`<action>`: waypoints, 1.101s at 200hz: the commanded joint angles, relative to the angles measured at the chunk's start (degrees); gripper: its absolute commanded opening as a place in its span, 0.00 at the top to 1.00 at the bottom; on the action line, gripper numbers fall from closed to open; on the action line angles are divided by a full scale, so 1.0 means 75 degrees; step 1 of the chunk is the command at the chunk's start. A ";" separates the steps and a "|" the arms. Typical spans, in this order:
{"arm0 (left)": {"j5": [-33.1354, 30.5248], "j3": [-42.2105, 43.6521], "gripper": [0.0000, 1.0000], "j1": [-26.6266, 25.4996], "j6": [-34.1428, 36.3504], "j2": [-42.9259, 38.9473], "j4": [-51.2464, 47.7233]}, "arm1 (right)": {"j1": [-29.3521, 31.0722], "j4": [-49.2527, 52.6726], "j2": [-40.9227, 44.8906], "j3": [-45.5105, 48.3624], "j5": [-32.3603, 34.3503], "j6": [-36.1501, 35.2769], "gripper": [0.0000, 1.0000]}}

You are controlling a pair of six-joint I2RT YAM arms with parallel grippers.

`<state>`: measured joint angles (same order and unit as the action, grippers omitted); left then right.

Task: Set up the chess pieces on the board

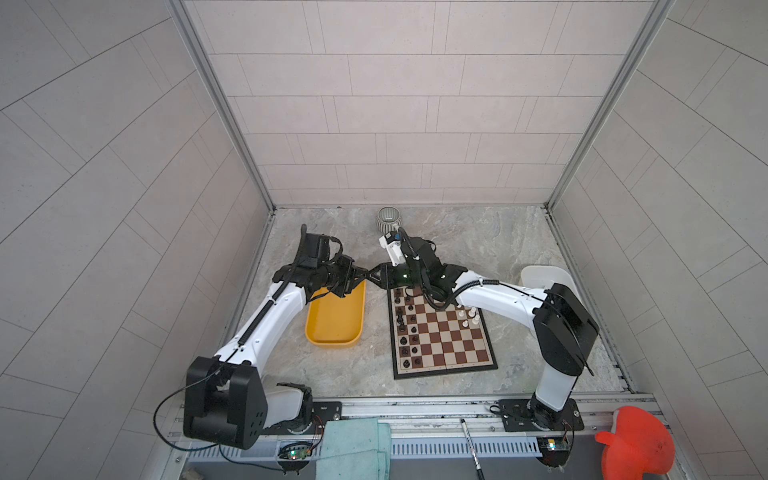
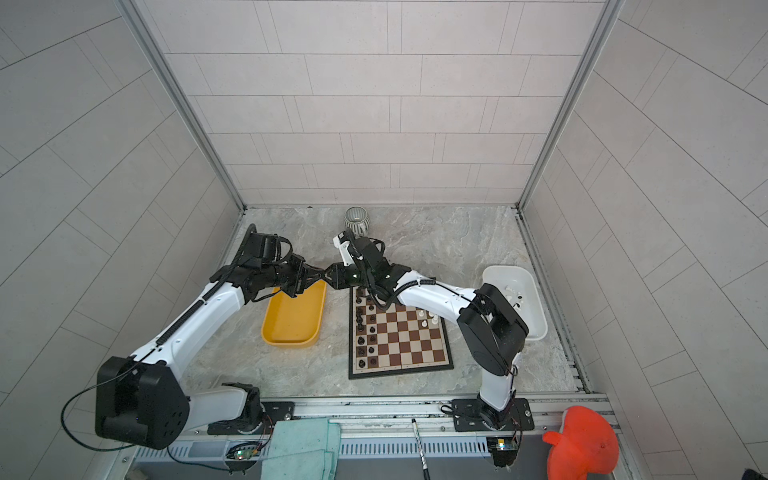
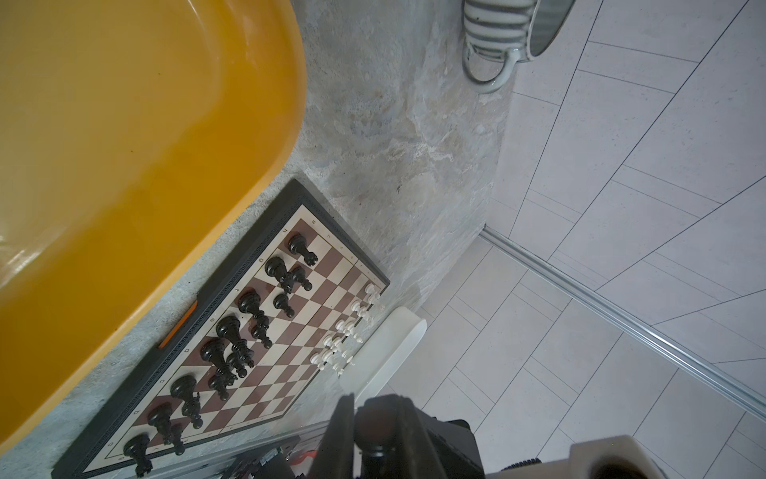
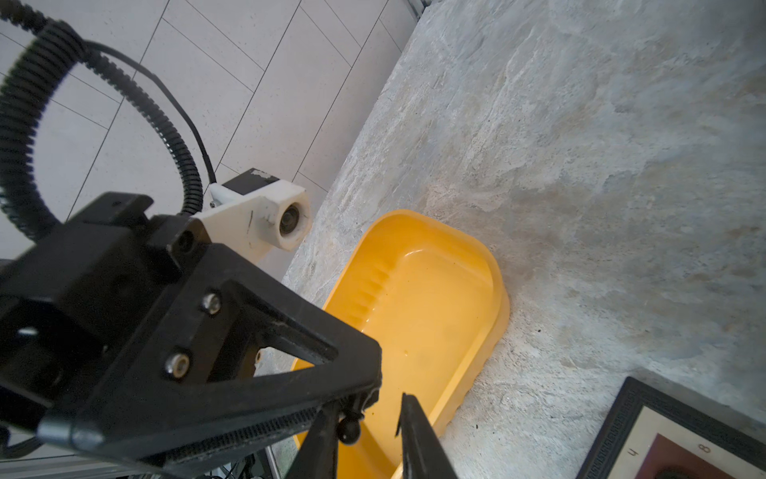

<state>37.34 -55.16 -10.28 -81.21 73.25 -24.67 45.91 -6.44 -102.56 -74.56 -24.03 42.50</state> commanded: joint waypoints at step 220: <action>0.0702 -0.0406 0.20 0.0358 0.7968 -0.0149 -0.2873 | -0.0972 0.9270 -0.2015 -0.4519 0.1710 -0.3772 1.00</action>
<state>39.03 -59.46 -7.42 -28.16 71.70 -45.39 37.93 51.40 -110.02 -104.38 -13.45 18.46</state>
